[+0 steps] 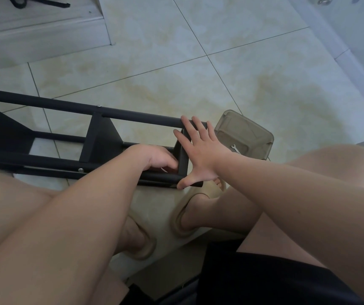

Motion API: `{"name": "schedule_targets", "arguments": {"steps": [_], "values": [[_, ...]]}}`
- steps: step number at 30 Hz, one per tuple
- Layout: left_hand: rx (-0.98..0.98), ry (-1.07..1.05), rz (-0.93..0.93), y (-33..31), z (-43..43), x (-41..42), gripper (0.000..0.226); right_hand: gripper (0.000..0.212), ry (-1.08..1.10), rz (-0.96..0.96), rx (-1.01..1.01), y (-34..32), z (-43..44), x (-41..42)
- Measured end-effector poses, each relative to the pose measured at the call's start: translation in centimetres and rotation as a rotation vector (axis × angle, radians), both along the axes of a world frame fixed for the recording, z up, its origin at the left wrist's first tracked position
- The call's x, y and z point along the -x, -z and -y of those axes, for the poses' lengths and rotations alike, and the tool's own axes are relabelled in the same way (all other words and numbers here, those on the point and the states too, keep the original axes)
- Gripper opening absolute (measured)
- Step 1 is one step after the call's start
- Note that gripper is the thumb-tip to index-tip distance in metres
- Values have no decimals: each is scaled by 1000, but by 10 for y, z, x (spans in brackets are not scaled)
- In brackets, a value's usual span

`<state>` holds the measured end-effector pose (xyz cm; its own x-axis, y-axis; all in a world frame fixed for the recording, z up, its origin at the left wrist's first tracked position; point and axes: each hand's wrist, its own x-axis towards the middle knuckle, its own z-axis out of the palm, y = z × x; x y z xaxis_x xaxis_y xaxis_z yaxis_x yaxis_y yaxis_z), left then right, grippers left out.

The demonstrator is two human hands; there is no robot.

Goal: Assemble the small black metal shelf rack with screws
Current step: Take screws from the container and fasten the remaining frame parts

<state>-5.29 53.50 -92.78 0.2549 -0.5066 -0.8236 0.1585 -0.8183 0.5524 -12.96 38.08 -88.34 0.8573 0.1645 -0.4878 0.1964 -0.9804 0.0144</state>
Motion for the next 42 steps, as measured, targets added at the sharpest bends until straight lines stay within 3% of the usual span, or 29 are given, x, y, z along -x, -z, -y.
{"name": "schedule_targets", "arguments": {"steps": [7,12,17,21,24,27,29,38,42], "values": [[-22,-8,-8,-2,1,-1,43,147,-2,-4,2,-1,0,0],[-9,-24,-67,-2,-2,-2,9,147,-3,-2,0,-1,0,0],[-40,9,33,0,2,-1,21,147,-2,-2,-3,0,0,0],[-50,-3,4,-1,2,-2,27,147,-3,3,2,0,0,0],[-28,-30,-70,-2,0,-2,13,147,-6,6,2,0,1,0],[-56,-35,-111,-2,1,-2,22,147,-7,5,3,0,1,-1],[-59,-45,-83,-2,1,-1,14,147,-8,5,6,0,1,-1],[-69,-40,-21,-4,2,-2,48,148,-8,4,4,1,1,-1],[-58,-24,-75,-6,0,-2,18,147,-10,3,4,0,1,-1]]}}
